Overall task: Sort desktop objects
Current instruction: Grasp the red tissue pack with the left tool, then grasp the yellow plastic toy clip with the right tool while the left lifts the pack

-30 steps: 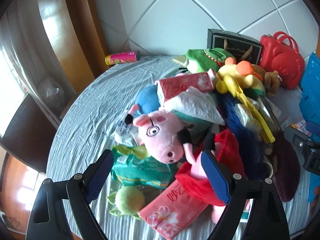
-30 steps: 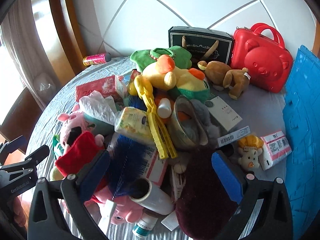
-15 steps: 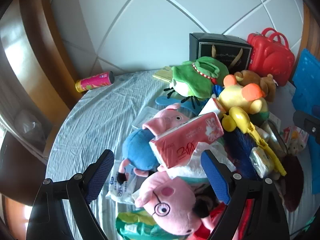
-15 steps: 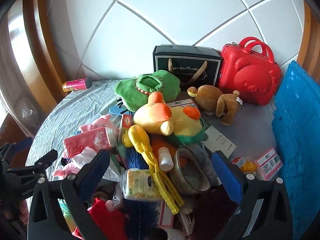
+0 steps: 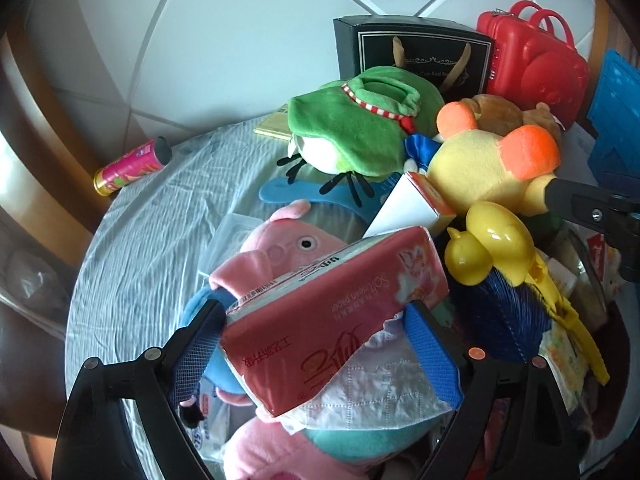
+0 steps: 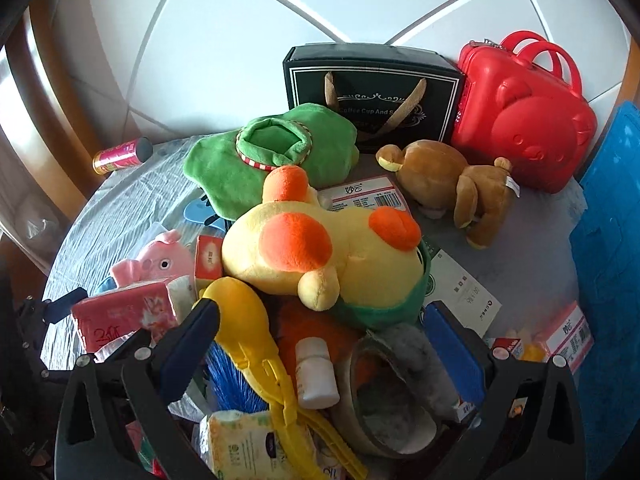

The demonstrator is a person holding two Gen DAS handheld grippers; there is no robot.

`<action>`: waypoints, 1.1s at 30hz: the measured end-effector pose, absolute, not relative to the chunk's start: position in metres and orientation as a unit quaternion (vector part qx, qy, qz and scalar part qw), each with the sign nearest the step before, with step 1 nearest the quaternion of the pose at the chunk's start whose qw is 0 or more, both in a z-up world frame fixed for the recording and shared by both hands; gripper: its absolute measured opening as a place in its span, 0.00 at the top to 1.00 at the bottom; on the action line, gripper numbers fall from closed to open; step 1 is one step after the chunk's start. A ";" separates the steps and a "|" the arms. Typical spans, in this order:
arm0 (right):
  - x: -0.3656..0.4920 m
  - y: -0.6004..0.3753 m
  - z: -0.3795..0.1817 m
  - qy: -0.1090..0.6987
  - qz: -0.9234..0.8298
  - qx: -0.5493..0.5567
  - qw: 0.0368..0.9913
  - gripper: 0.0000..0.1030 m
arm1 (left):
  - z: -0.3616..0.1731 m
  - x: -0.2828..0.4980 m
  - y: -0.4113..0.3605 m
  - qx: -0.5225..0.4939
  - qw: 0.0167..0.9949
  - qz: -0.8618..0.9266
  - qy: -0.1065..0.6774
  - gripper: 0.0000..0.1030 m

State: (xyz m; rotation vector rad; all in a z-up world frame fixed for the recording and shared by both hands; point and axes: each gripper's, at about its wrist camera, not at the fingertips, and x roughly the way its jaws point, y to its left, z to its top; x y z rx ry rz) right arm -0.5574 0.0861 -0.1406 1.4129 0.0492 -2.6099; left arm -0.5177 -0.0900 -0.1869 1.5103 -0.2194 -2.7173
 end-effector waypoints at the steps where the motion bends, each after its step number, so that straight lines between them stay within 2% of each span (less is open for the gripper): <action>1: -0.563 0.085 -0.145 0.015 -0.875 0.476 0.087 0.00 | -0.188 -0.518 -0.090 0.484 0.012 -0.872 -0.070 0.08; 6: -0.585 0.081 -0.164 0.005 -0.869 0.487 0.088 0.00 | -0.192 -0.520 -0.089 0.482 0.007 -0.874 -0.070 0.01; 12: -0.588 0.078 -0.166 0.000 -0.875 0.474 0.101 0.00 | -0.189 -0.516 -0.098 0.481 0.010 -0.875 -0.061 0.02; 19: -0.579 0.082 -0.163 -0.004 -0.874 0.477 0.094 0.00 | -0.206 -0.518 -0.082 0.477 0.009 -0.874 -0.087 0.00; 21: -0.569 0.082 -0.161 0.007 -0.871 0.481 0.096 0.00 | -0.205 -0.517 -0.085 0.475 0.009 -0.876 -0.078 0.01; 23: -0.557 0.080 -0.162 0.018 -0.867 0.487 0.106 0.00 | -0.204 -0.516 -0.089 0.476 0.008 -0.877 -0.066 0.08; 26: -0.548 0.071 -0.168 0.039 -0.860 0.495 0.115 0.00 | -0.201 -0.513 -0.092 0.476 0.007 -0.878 -0.059 0.10; 27: -0.546 0.066 -0.171 0.045 -0.858 0.496 0.122 0.01 | -0.202 -0.513 -0.091 0.475 0.007 -0.878 -0.062 0.10; 31: -0.543 0.049 -0.181 0.061 -0.849 0.504 0.148 0.26 | -0.207 -0.516 -0.086 0.472 0.008 -0.878 -0.079 0.02; 33: -0.546 0.045 -0.188 0.061 -0.845 0.510 0.151 0.30 | -0.210 -0.519 -0.083 0.472 0.009 -0.878 -0.083 0.00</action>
